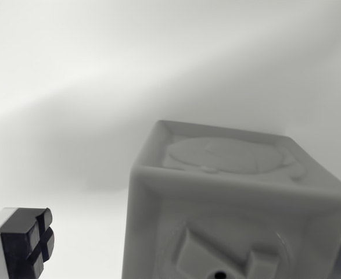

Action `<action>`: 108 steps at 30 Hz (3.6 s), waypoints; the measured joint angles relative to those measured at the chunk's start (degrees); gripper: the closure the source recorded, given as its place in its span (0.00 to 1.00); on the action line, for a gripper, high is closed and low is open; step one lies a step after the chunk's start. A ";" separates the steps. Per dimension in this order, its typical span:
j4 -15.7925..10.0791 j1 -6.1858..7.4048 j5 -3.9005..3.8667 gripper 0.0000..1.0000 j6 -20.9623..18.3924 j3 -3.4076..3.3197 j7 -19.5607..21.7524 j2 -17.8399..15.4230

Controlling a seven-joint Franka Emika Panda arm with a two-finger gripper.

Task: Destack cube

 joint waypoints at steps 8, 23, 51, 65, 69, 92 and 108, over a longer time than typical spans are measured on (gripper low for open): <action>-0.98 0.00 0.00 0.00 -2.80 0.00 0.00 -3.80; -2.76 0.00 0.00 0.00 -11.31 0.00 0.00 -14.30; -1.47 0.00 0.00 0.00 -32.90 0.00 0.00 -34.63; 1.82 0.00 0.01 0.00 -42.74 0.00 0.00 -41.19; 2.94 0.00 0.01 0.00 -45.32 0.00 0.00 -42.65; 6.61 0.00 0.02 0.00 -52.28 0.00 0.00 -45.83; 6.59 0.00 0.02 0.00 -52.27 0.00 0.00 -45.78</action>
